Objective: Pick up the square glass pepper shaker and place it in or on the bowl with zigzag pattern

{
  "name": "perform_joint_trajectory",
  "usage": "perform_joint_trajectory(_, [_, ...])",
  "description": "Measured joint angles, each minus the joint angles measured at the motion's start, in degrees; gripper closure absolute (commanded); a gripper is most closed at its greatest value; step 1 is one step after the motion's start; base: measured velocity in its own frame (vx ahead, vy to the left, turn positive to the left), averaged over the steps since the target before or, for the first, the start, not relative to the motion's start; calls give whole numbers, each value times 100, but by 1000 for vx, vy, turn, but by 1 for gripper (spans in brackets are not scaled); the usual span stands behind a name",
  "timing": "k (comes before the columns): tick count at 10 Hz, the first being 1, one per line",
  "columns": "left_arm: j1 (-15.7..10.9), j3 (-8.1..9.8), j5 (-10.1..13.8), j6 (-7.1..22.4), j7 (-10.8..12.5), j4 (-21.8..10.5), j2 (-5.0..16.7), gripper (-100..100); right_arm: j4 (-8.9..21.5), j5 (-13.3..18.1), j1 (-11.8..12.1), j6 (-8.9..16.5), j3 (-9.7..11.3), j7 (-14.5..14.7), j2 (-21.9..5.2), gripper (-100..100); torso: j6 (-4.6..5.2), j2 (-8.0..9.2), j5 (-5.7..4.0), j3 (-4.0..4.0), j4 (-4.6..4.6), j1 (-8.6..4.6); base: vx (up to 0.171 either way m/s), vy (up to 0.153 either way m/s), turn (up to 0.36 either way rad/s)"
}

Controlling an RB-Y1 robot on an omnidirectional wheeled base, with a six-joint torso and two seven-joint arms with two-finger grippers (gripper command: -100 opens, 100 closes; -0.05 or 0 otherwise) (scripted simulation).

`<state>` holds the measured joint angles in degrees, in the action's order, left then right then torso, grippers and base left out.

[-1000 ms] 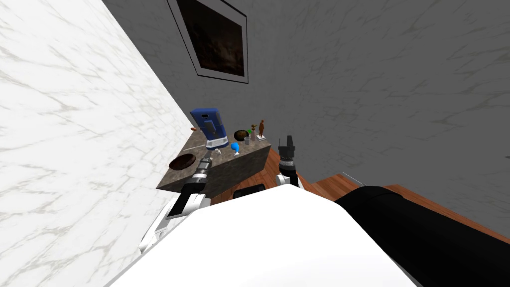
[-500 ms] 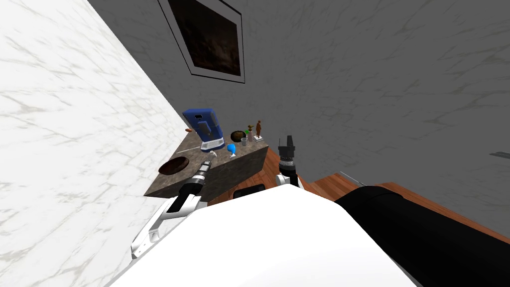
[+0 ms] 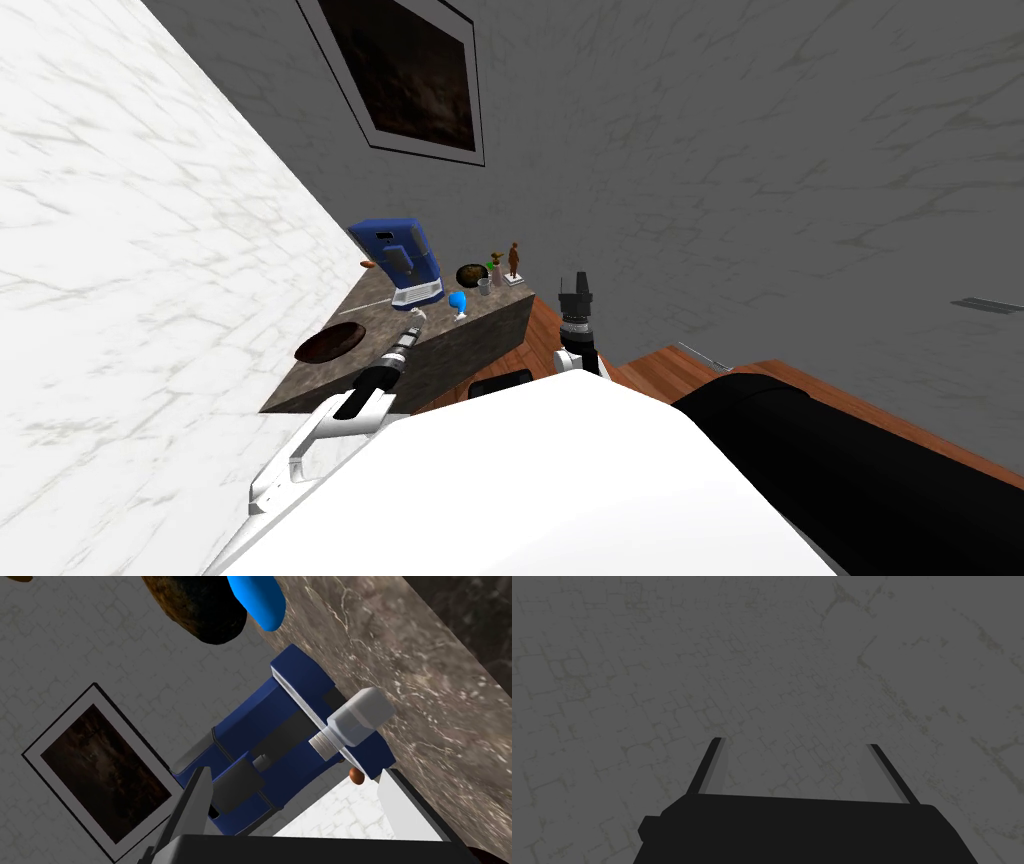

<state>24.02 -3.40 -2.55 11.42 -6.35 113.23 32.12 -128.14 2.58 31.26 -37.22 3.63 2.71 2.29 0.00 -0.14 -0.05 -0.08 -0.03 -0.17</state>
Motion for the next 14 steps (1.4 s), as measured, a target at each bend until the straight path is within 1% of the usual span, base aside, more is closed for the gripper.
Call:
perform_joint_trajectory(1, [-4,29,1,122,-6,-106,173,-100,0,0,0,0,0,0,0,0,0,0,0,0,0,-1,54,-61,-103])
perform_joint_trajectory(2, [-41,36,-36,247,-29,-237,295,-100,0,0,0,0,0,0,0,0,0,-5,0,-3,-1,-3,67,-71,-114])
perform_joint_trajectory(3, [7,74,-57,392,-48,-268,451,-100,0,0,0,0,0,0,0,0,-1,-9,-2,-5,-2,-7,70,-51,-84])
perform_joint_trajectory(5, [-47,92,-189,576,-116,-572,607,-100,0,0,0,0,0,0,0,0,0,-12,1,-7,-3,2,67,-45,-107])
perform_joint_trajectory(6, [-93,116,-190,691,-127,-694,771,-100,0,0,0,0,0,0,0,0,0,-11,0,-6,-2,1,56,-56,-104])
perform_joint_trajectory(7, [-84,152,-210,834,-134,-730,902,-100,0,0,0,0,0,0,0,0,-1,-7,-1,-4,-2,-3,62,-52,-81])
perform_joint_trajectory(8, [-110,178,-246,895,-146,-888,1003,-100,0,0,0,0,0,0,0,0,-1,-8,0,-5,-2,-1,71,-47,-104])
perform_joint_trajectory(9, [-117,222,-220,941,-141,-1009,1177,-100,0,0,0,0,0,0,0,0,-1,-10,-1,-6,-2,0,89,-46,-157])
perform_joint_trajectory(10, [-115,275,-268,1017,-149,-1149,1307,-100,0,0,1,0,0,0,0,0,0,-16,0,-9,-3,1,83,-45,-114])
perform_joint_trajectory(12, [-89,358,-389,1233,-182,-1268,1460,-100,0,0,0,0,0,0,0,0,0,-13,0,-8,-3,0,68,-33,-106])
perform_joint_trajectory(14, [-123,408,-428,1324,-193,-1448,1608,-100,0,0,0,0,-1,0,0,0,-2,-3,2,-2,-1,8,33,-13,-42])
